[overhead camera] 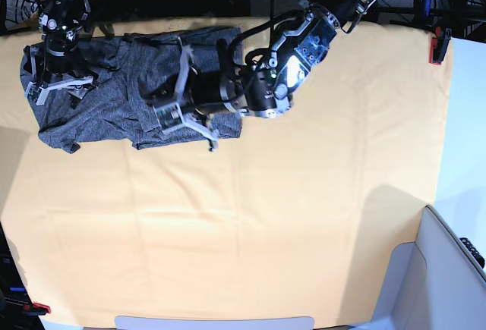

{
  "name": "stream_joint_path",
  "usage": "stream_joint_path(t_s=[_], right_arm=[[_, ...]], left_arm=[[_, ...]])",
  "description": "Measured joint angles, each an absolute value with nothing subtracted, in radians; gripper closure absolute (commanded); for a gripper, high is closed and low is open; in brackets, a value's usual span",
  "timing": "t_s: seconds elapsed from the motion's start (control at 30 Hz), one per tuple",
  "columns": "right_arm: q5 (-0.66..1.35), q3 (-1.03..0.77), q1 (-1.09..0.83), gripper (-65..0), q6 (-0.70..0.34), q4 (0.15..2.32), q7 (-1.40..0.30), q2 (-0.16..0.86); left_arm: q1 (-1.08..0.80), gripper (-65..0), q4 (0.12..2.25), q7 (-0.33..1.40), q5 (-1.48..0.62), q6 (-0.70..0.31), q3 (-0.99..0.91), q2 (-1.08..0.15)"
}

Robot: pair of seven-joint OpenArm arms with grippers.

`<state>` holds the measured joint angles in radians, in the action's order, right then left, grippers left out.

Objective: Fold the T-shirt properly
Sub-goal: 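Grasp the strip's other end with the right gripper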

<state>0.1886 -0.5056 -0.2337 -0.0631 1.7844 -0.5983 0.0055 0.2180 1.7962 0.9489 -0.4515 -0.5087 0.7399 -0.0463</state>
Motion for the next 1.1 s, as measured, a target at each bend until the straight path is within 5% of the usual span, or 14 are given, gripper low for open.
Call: stream_joint_path(t_s=[0.3, 0.6, 0.8, 1.1], right_arm=[[0.183, -0.41, -0.222, -44.0, -0.186, 2.032, -0.586, 0.017], [0.184, -0.053, -0.209, -1.1, -0.211, 2.024, -0.603, 0.019], [0.187, 0.039, -0.249, 0.0, -0.214, 2.023, -0.597, 0.024], [0.184, 0.032, -0.277, 0.0, -0.21, 1.982, -0.82, 0.049]], left_arm=[[0.173, -0.5, 1.796, 0.964, -0.447, -0.464, 0.641, -0.146], [0.105, -0.5, 1.795, 0.903, -0.45, -0.464, 0.643, -0.219], [0.104, -0.5, 1.794, 0.892, -0.451, -0.464, 0.643, -0.242], [0.073, -0.5, 1.783, 0.9, -0.448, -0.464, 0.554, -0.238]])
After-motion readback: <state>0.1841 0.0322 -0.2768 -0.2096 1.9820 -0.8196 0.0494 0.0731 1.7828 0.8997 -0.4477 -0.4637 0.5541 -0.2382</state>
